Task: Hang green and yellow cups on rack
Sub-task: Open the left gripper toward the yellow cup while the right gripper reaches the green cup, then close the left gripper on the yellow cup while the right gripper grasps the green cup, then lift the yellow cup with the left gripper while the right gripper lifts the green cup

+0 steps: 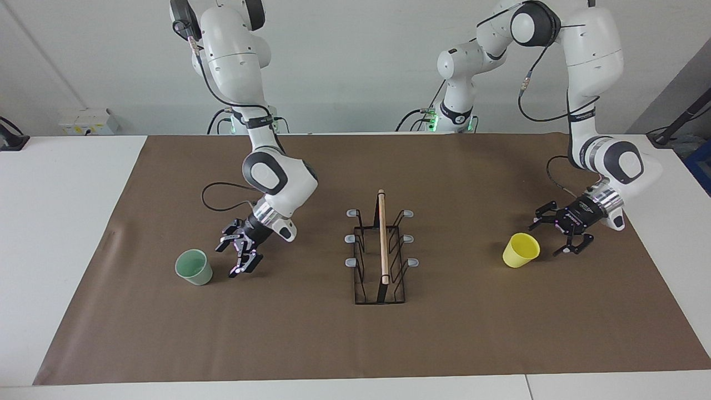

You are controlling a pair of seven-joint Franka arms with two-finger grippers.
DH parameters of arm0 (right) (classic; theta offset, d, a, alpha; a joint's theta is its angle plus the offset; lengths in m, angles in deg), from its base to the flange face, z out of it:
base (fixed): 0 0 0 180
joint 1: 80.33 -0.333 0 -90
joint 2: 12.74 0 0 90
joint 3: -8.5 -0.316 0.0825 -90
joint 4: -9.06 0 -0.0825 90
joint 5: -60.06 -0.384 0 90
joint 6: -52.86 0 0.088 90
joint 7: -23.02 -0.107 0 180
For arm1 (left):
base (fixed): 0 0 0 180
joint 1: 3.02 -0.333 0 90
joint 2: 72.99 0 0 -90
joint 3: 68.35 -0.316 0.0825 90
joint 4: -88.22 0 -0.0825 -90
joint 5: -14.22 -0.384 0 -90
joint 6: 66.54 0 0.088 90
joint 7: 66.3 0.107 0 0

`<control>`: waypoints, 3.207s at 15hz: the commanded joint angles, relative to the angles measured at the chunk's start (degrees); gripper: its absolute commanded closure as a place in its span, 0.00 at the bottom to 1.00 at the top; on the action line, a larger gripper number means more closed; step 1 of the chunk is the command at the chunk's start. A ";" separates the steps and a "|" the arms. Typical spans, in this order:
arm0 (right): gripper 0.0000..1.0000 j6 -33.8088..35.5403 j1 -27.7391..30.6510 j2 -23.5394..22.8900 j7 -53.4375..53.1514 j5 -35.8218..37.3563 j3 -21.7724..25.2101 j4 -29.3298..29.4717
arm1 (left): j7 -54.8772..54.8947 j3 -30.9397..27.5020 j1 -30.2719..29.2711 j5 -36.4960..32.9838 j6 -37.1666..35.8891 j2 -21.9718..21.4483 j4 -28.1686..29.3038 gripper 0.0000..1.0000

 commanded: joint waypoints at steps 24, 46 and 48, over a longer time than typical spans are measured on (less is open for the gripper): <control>1.00 -13.83 11.86 1.96 -12.67 24.49 -0.37 -4.28 | 6.51 0.57 7.16 19.49 9.90 -2.72 9.09 0.00; 1.00 -32.48 18.02 8.29 -9.93 -1.61 -2.38 -3.32 | 10.73 0.57 10.33 25.65 13.06 -1.49 9.53 0.00; 1.00 -32.13 18.11 8.20 -8.89 -3.37 -3.09 -2.88 | 10.82 0.57 10.42 26.00 13.50 -1.41 9.53 0.00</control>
